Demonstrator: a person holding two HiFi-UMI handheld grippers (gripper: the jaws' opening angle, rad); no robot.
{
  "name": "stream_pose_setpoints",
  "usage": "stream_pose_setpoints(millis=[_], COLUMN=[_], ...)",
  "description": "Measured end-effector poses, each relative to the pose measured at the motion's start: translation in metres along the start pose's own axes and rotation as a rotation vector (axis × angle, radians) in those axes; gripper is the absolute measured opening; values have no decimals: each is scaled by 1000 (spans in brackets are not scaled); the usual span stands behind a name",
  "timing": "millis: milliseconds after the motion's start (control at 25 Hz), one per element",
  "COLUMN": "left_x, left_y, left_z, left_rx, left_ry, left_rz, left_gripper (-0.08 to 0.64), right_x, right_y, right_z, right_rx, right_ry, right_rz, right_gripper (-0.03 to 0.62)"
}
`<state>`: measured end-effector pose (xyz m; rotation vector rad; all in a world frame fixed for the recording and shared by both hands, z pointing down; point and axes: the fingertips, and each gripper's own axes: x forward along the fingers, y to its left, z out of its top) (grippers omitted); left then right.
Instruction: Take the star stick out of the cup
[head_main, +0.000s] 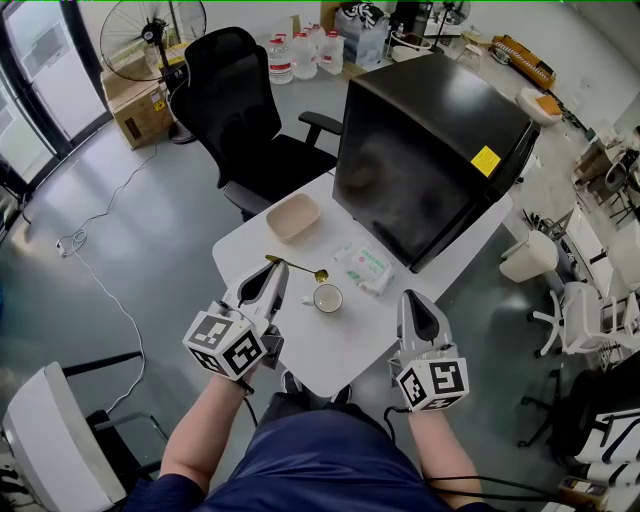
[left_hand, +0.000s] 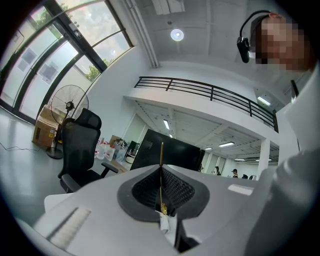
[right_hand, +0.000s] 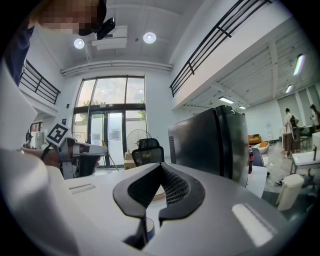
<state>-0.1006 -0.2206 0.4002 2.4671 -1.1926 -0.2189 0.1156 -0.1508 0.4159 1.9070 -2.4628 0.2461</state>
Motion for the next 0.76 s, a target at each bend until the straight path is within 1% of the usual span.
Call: stream_pose_setpoints(millis=[760], left_x=[9], left_y=[7], left_z=[-8], left_rx=[-7], left_ry=[30], left_rz=[-11], left_gripper=[9], right_x=[5], right_y=[1], right_z=[-3], right_rx=[-8], right_ry=[20], right_rz=[-6], right_gripper=[6])
